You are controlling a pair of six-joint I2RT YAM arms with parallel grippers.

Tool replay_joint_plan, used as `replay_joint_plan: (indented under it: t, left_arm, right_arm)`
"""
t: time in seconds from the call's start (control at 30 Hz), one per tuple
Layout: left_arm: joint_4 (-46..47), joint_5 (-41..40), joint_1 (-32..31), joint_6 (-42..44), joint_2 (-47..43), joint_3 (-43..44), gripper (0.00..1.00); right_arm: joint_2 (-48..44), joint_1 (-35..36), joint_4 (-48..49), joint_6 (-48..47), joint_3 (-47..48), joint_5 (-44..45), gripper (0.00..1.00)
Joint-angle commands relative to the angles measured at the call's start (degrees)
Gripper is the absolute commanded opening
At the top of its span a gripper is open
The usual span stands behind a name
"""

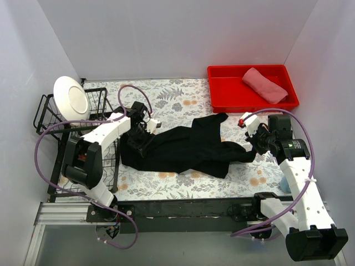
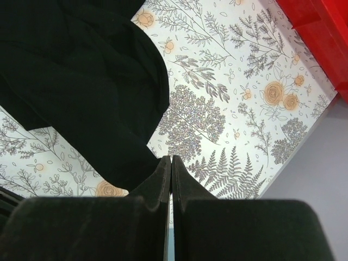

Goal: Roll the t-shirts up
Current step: Flatten out the T-shirt at the center of the board.

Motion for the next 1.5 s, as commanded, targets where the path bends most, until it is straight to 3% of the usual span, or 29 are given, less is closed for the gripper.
replay_joint_plan:
  t: [0.0, 0.33, 0.57, 0.7, 0.9, 1.0, 1.17, 1.3, 1.37, 1.47]
  left_arm:
    - [4.22, -1.33, -0.69, -4.55, 2.85, -0.57, 0.42]
    - [7.22, -2.83, -2.45, -7.98, 8.39, 0.83, 0.42]
    - [8.89, -8.54, -2.54, -8.86, 11.47, 3.47, 0.36]
    - [8.98, -9.33, -2.54, -9.47, 12.35, 5.58, 0.21]
    - [6.88, -9.34, -2.54, -9.21, 12.79, 9.53, 0.12]
    - [6.17, -9.16, -2.54, -8.42, 12.26, 10.33, 0.0]
    - [5.29, -9.95, -2.45, -7.28, 10.42, 13.14, 0.0]
    - [5.29, -12.13, -1.23, -6.84, 7.35, 21.12, 0.0]
    - [5.2, -13.02, -0.44, -6.66, 6.9, 28.93, 0.0]
    - [3.89, -14.87, 0.97, -6.31, 8.56, 41.41, 0.0]
  right_arm:
    - [0.17, -0.11, 1.27, 1.08, 2.12, -1.72, 0.01]
    - [-0.01, -0.11, 1.62, 0.46, 1.5, -2.07, 0.01]
    - [0.08, -0.11, 2.5, 1.78, 0.71, -2.25, 0.01]
    - [0.08, -0.02, 2.77, 2.83, 0.27, -2.34, 0.01]
    - [0.43, -0.11, 3.29, 3.62, -0.17, -2.34, 0.01]
    - [0.78, -0.11, 3.47, 3.71, -0.08, -2.25, 0.01]
    - [0.96, -0.11, 5.48, 5.2, 1.32, -0.16, 0.01]
    - [0.7, -0.11, 11.19, 7.58, 4.48, 5.99, 0.01]
    - [1.92, -0.9, 16.18, 9.42, 8.42, 12.82, 0.01]
    - [5.08, -5.2, 19.72, 11.18, 15.7, 13.83, 0.01]
